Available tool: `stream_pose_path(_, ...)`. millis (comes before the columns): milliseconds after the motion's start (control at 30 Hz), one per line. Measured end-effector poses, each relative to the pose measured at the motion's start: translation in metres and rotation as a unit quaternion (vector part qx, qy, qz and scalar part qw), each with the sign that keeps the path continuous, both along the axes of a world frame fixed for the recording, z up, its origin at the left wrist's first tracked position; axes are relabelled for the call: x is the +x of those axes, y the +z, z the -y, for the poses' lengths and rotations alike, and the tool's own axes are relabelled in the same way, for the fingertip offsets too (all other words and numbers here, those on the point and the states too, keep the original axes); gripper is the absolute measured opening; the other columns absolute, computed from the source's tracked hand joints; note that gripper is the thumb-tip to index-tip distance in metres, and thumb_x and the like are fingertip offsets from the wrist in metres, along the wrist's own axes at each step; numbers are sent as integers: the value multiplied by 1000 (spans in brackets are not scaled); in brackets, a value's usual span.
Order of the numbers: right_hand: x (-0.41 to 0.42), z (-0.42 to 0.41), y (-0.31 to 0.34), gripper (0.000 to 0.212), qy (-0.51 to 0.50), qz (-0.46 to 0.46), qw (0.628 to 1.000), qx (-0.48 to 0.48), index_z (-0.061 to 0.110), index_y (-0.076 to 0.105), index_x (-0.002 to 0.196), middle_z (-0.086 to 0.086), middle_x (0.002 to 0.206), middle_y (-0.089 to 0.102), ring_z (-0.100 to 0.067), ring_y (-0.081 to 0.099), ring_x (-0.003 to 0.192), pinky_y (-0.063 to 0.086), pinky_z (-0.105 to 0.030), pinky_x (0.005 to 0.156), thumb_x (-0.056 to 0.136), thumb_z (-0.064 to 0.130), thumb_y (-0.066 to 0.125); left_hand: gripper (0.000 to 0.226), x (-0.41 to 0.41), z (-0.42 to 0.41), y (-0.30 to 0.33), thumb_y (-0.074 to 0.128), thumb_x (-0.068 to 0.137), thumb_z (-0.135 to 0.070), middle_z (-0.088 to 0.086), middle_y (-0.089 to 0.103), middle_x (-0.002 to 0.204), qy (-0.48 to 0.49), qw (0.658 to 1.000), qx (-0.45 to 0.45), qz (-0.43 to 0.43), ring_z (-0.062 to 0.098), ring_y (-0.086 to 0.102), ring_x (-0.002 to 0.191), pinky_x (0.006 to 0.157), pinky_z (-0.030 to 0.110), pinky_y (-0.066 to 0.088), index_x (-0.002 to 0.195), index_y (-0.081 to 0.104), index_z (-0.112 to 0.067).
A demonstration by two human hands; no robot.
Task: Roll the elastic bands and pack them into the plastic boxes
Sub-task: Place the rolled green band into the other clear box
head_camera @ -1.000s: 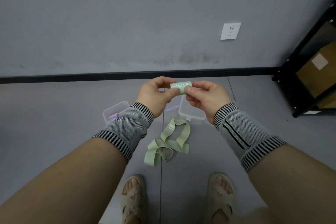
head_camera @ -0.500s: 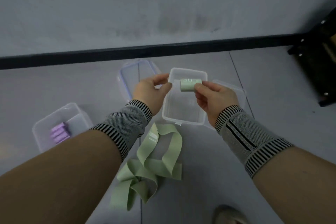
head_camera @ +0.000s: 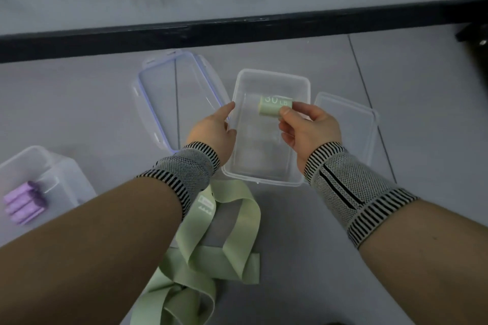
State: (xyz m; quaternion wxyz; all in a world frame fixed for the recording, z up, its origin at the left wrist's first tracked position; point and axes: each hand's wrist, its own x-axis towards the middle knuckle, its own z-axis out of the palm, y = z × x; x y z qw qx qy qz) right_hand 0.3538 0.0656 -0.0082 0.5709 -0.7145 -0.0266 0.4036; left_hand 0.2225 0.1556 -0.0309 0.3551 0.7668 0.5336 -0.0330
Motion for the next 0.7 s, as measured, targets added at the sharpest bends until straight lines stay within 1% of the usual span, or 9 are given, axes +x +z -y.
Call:
stream_pose_path(67,-2,-2,-4,13,7,9,1000,-3,23,64,89,-9,87,71,-15,67,74,54,-26,69,82,16,72,57,-2,5,-1,49,94,-21,-3,60,91,10,1000,6,8,18,58,85,75,25,45,145,27,-35)
stream_pose_path(133,-8,-2,-7,12,11,11,1000,-4,24,63,84,-7,83,70,-14,67,72,55,-26,69,83,16,71,58,-4,13,-2,52,92,-25,-8,57,82,16,1000,8,15,14,55,80,72,21,41,144,28,-37)
stream_pose_path(267,-18,9,-16,12,7,14,1000,-11,27,63,82,-6,84,70,-15,66,75,57,-27,72,83,17,71,60,-12,38,-3,57,90,-29,-17,49,72,18,999,-6,28,7,49,72,70,20,38,142,30,-40)
stream_pose_path(400,-19,24,-24,14,-4,18,1000,-17,27,63,81,-3,80,69,-14,66,75,58,-30,75,83,16,71,61,-19,63,-4,60,88,-31,-16,51,74,-1,999,-8,38,3,50,69,71,18,37,141,31,-40)
stream_pose_path(467,-18,28,-27,15,-11,22,999,-20,27,64,79,-1,72,66,-13,64,68,58,-31,75,83,14,71,63,-22,71,-5,60,87,-35,-14,57,81,-8,999,-2,33,8,55,78,76,20,40,142,30,-38)
stream_pose_path(500,-16,30,-29,16,-13,25,999,-22,26,64,78,0,69,65,-12,63,66,58,-31,75,83,13,71,63,-22,73,-7,60,87,-39,-10,60,91,-9,1000,6,26,12,57,85,79,23,41,142,29,-36)
stream_pose_path(567,-13,31,-34,12,-14,33,999,-30,24,65,81,0,69,66,-12,64,66,58,-32,77,83,13,71,63,-23,71,-10,53,89,-47,-3,54,124,-22,998,52,16,18,57,106,92,31,42,144,26,-30)
stream_pose_path(633,-10,29,-40,8,-12,49,998,-39,18,68,89,0,74,68,-13,66,72,58,-33,81,82,16,72,64,-20,62,-15,42,93,-47,-1,28,151,-71,988,139,17,21,36,133,109,36,30,148,19,-23)
stream_pose_path(700,-7,24,-47,9,-8,64,997,-51,16,69,90,0,75,69,-15,68,75,57,-36,83,81,17,73,67,-14,48,-20,34,94,-47,-1,9,158,-143,970,195,8,21,11,144,117,40,18,150,10,-19)
